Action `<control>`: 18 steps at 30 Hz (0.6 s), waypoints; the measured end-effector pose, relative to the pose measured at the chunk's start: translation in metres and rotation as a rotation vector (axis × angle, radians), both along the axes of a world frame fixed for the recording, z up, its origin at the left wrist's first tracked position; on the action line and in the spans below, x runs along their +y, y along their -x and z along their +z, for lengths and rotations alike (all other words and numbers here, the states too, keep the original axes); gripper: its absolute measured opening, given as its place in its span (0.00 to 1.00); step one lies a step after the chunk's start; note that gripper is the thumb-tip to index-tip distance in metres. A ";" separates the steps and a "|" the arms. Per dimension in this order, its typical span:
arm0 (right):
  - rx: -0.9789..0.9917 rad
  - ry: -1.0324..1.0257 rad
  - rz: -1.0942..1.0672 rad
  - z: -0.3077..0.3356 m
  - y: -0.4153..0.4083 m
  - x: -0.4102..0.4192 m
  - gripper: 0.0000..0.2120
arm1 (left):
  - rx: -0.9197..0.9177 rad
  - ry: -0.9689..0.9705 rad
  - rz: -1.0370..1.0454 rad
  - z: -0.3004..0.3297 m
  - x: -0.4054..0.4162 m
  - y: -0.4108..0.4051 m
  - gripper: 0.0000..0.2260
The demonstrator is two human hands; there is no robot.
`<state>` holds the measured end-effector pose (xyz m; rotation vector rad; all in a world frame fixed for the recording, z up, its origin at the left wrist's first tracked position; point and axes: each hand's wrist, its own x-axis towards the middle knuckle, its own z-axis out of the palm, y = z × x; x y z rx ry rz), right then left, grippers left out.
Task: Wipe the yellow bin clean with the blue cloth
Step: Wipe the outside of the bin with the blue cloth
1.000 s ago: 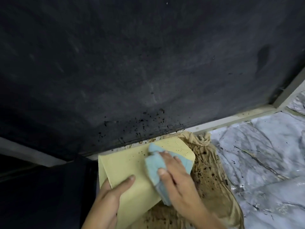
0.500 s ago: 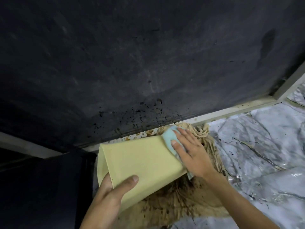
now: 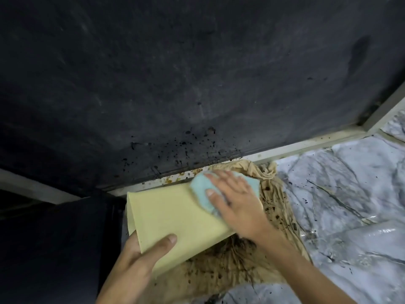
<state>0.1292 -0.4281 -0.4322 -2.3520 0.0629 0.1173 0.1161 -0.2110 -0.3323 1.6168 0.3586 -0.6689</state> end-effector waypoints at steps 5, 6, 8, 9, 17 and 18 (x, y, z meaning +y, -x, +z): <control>0.073 -0.108 -0.262 -0.016 -0.010 -0.038 0.24 | -0.001 -0.034 -0.029 0.000 -0.010 -0.007 0.24; 0.056 -0.028 -0.195 -0.008 -0.013 -0.024 0.25 | 0.003 -0.034 -0.013 0.000 -0.010 -0.008 0.25; -0.049 -0.013 -0.051 0.016 -0.015 0.013 0.24 | 0.002 -0.033 0.017 -0.001 -0.010 -0.006 0.26; -0.109 -0.031 0.013 0.026 -0.013 0.028 0.24 | -0.013 -0.038 0.018 -0.002 -0.010 -0.006 0.25; -0.071 -0.108 -0.146 -0.023 0.027 -0.030 0.27 | 0.057 -0.067 0.009 -0.003 -0.005 -0.002 0.17; -0.022 -0.152 -0.239 -0.027 0.022 -0.041 0.29 | 0.083 -0.079 -0.010 -0.002 -0.004 -0.005 0.18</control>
